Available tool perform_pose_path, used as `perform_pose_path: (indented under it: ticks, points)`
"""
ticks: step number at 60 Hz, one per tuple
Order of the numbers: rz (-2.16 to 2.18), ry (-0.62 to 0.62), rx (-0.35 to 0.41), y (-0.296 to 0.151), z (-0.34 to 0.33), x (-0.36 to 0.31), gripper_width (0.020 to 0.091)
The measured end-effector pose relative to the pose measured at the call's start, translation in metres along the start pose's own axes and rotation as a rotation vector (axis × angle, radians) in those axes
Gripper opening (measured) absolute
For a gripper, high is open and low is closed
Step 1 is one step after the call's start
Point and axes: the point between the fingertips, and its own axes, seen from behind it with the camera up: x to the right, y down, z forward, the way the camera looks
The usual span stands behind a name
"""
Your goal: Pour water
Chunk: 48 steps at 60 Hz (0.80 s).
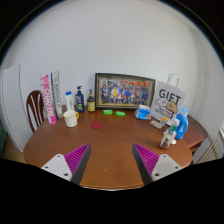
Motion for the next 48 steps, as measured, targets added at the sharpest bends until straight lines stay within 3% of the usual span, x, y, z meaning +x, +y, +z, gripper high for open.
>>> perform_pose_path:
  ticks: [27,48]
  points:
    - [0.111,0.199,-0.033,0.082,0.133,0.273,0.0857]
    - [0.132,0.154,0.039,0.077,0.245,0.334,0.0852]
